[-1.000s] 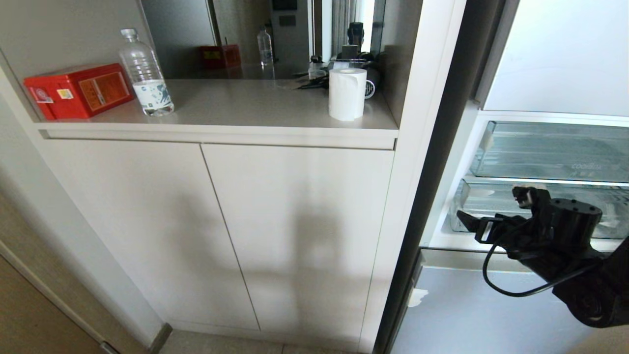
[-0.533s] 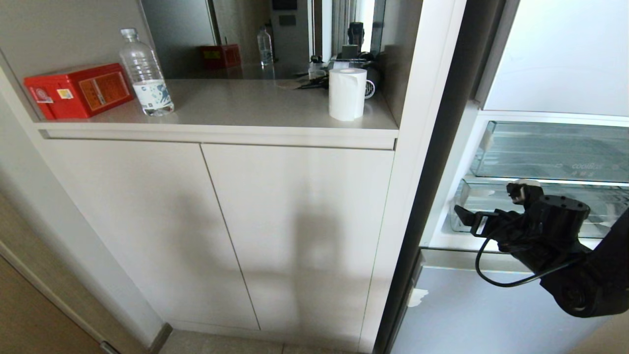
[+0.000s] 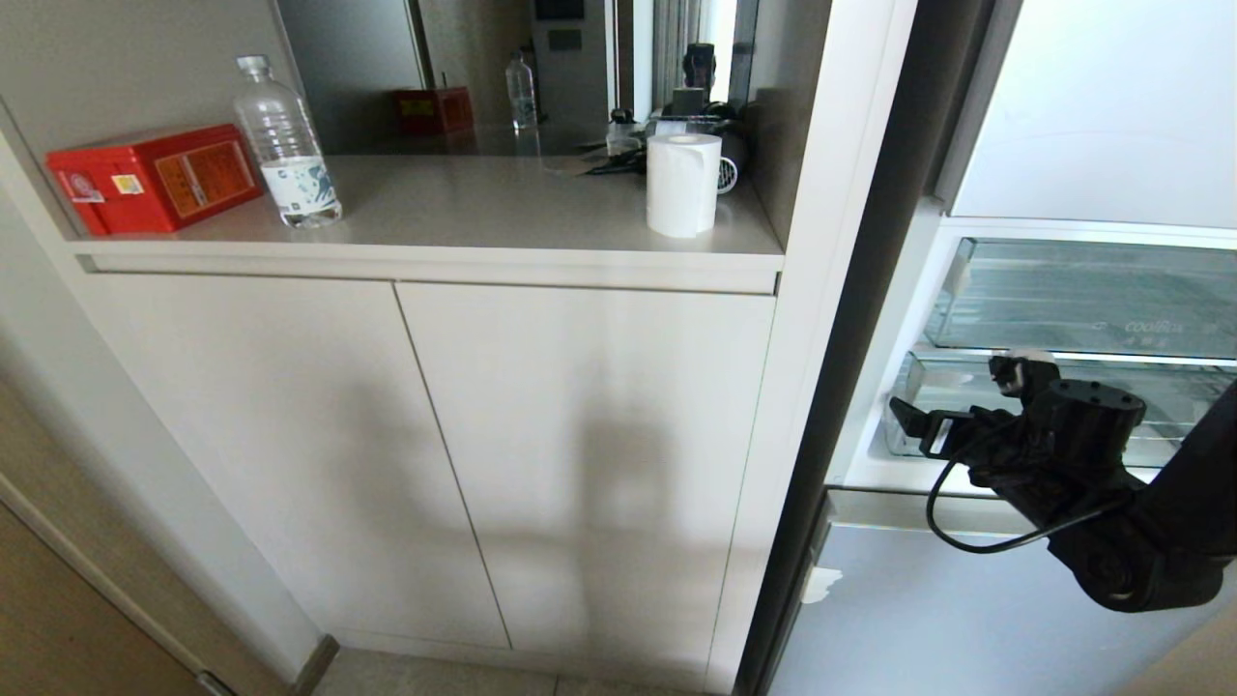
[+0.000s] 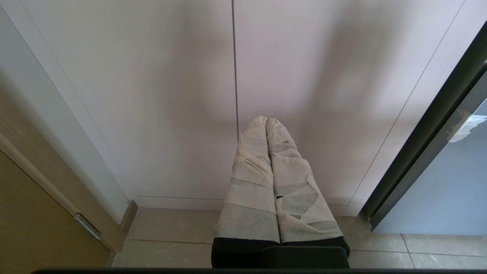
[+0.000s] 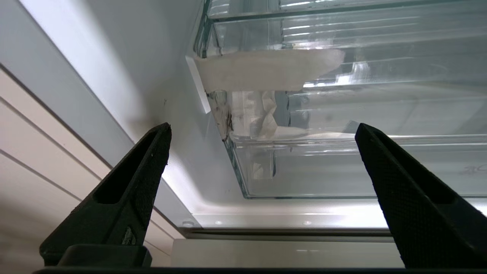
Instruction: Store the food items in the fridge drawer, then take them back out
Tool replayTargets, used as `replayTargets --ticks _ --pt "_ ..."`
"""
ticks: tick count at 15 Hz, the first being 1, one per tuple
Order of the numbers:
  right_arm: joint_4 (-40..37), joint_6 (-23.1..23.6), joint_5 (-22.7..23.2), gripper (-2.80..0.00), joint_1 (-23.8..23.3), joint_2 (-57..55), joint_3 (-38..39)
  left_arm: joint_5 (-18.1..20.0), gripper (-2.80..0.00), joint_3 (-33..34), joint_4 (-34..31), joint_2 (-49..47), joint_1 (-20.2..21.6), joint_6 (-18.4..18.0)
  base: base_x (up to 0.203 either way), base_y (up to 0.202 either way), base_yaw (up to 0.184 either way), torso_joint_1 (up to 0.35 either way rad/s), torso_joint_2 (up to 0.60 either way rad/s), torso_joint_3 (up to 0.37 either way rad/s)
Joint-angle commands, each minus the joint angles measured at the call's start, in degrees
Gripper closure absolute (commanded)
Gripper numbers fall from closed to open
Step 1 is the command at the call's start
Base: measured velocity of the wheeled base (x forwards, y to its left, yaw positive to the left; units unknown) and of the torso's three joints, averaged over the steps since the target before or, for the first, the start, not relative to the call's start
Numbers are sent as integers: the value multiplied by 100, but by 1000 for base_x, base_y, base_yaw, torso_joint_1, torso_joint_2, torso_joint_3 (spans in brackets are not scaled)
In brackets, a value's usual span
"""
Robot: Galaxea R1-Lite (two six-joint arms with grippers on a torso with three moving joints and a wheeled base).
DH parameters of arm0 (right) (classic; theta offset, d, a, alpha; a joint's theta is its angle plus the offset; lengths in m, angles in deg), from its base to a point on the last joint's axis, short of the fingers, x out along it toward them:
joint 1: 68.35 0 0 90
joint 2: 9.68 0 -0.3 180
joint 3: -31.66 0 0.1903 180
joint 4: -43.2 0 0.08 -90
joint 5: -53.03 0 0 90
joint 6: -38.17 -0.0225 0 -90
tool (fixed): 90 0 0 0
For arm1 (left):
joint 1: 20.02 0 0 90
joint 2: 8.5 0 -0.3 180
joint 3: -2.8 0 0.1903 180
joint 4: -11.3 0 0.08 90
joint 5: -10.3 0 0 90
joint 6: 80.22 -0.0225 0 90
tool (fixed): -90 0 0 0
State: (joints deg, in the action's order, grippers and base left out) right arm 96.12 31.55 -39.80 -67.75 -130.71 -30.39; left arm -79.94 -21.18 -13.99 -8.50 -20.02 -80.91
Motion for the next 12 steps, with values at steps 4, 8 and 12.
replayTargets --ticks 4,8,12 --pt "53 -24 2 -280 28 -88 -157 -2 0 1 -1 -9 0 -2 0 0 0 0 0 0" --pt "62 -32 10 0 70 -114 -160 -2 0 1 -1 -3 0 -2 0 0 0 0 0 0" --pt "210 -32 10 0 183 -123 -157 -2 0 1 -1 -9 0 -2 0 0 0 0 0 0"
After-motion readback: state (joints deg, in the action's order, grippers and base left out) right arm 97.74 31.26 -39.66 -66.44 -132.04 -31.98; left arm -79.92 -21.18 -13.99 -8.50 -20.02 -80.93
